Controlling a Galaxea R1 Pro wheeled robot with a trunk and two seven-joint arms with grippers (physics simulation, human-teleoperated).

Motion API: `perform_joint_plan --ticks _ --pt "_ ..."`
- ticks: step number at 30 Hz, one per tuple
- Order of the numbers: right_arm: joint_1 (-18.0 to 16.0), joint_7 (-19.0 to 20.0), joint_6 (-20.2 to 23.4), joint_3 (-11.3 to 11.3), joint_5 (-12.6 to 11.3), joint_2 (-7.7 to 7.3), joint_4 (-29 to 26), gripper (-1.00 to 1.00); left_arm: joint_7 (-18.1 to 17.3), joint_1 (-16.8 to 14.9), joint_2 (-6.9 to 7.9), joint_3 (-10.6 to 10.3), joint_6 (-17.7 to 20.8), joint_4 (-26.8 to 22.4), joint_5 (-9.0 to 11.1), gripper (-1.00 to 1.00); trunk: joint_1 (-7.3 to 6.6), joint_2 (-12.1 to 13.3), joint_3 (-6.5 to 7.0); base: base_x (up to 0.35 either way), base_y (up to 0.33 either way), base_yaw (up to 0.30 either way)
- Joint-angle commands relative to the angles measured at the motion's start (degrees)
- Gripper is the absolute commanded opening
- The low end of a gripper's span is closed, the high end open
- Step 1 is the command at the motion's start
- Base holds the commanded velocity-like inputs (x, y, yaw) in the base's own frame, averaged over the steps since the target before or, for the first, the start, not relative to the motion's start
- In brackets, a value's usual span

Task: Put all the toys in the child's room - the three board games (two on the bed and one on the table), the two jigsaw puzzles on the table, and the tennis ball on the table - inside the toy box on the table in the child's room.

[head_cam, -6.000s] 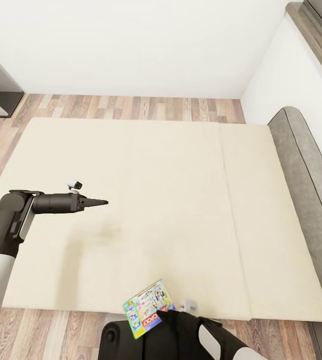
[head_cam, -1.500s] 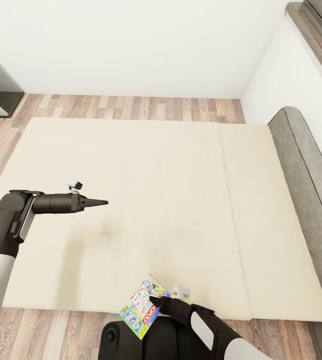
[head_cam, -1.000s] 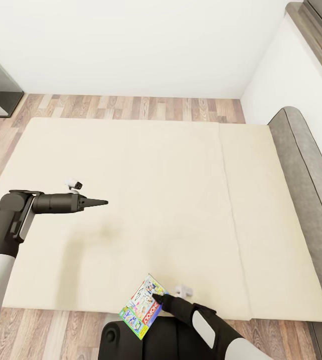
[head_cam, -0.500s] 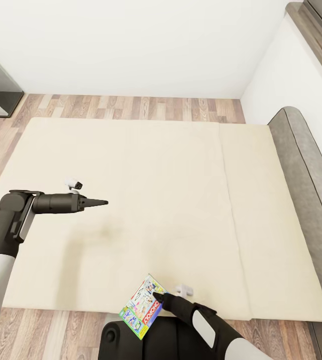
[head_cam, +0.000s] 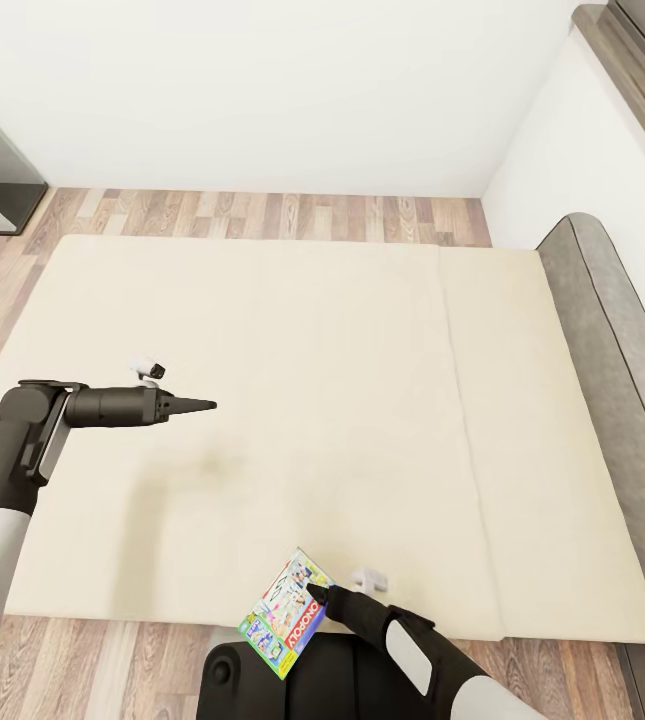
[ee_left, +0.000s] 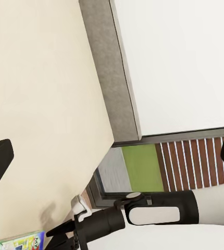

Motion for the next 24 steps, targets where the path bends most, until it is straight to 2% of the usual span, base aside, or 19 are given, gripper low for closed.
perform_joint_plan --ticks 1,24 --pt "0.0 0.0 0.2 0.2 -0.5 -0.02 0.0 1.0 -0.2 0.0 0.03 0.0 0.6 0.0 0.0 1.0 0.03 -0.1 -0.06 0.0 0.0 0.0" --pt "0.0 0.0 0.3 0.3 -0.5 0.05 0.0 1.0 -0.2 0.0 0.03 0.0 0.6 0.0 0.0 1.0 0.03 -0.1 -0.06 0.0 0.0 0.0"
